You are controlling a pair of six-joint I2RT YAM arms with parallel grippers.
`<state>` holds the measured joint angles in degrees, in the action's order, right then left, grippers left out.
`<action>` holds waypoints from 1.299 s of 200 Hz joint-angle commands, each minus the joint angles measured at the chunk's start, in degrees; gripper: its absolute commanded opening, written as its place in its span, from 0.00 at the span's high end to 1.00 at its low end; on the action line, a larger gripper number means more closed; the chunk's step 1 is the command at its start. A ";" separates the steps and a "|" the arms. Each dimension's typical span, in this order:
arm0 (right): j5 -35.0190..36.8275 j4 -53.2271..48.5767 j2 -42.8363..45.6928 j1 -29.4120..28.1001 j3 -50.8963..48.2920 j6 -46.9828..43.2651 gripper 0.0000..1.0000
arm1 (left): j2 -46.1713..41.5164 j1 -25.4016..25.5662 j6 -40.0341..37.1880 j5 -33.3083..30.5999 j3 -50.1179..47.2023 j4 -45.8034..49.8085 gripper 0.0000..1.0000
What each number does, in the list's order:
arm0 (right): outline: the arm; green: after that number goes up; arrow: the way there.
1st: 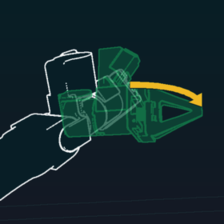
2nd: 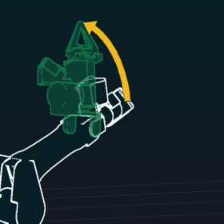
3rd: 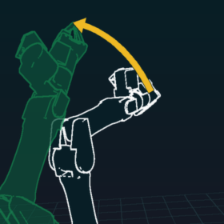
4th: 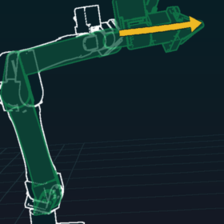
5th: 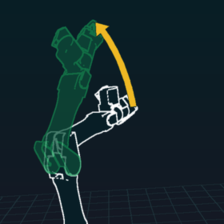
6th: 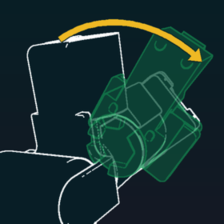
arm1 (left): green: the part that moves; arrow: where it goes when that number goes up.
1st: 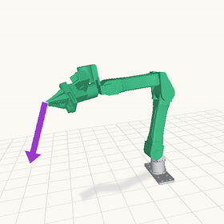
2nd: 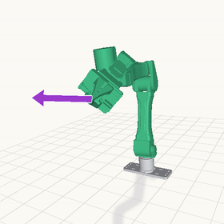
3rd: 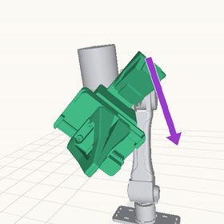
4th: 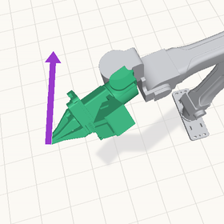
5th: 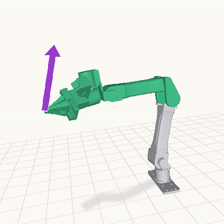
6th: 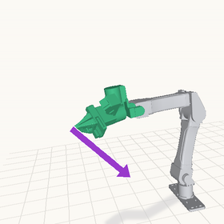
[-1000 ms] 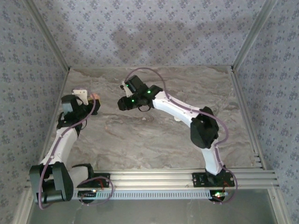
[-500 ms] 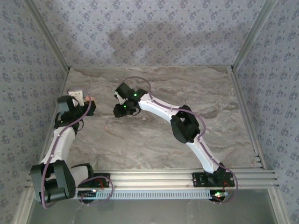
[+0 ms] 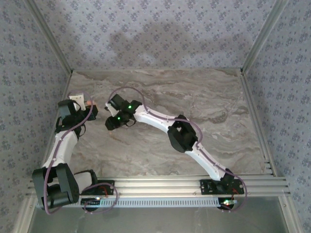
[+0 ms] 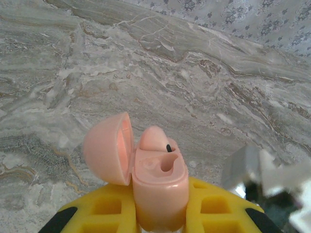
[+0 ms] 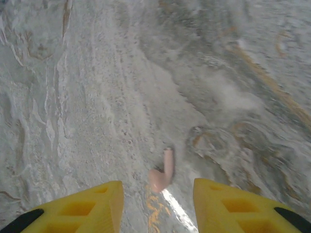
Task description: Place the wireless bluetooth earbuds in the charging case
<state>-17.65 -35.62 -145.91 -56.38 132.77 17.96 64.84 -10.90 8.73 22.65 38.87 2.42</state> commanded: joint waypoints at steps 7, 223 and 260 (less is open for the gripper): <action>4.67 -0.23 -2.25 -1.27 2.23 -7.12 0.56 | 0.11 -0.57 1.11 0.46 2.04 -1.95 0.91; 8.18 0.47 -0.75 -3.25 -6.62 -14.87 0.67 | -0.24 -0.54 2.26 1.25 1.15 -3.23 0.90; 9.54 4.31 6.48 -2.16 -16.17 -13.88 0.72 | -0.71 -0.54 1.47 1.91 1.71 -2.50 0.90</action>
<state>-9.54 -28.86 -144.16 -58.70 122.41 3.73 64.84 -10.94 10.59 22.94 38.87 0.21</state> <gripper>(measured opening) 0.295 0.191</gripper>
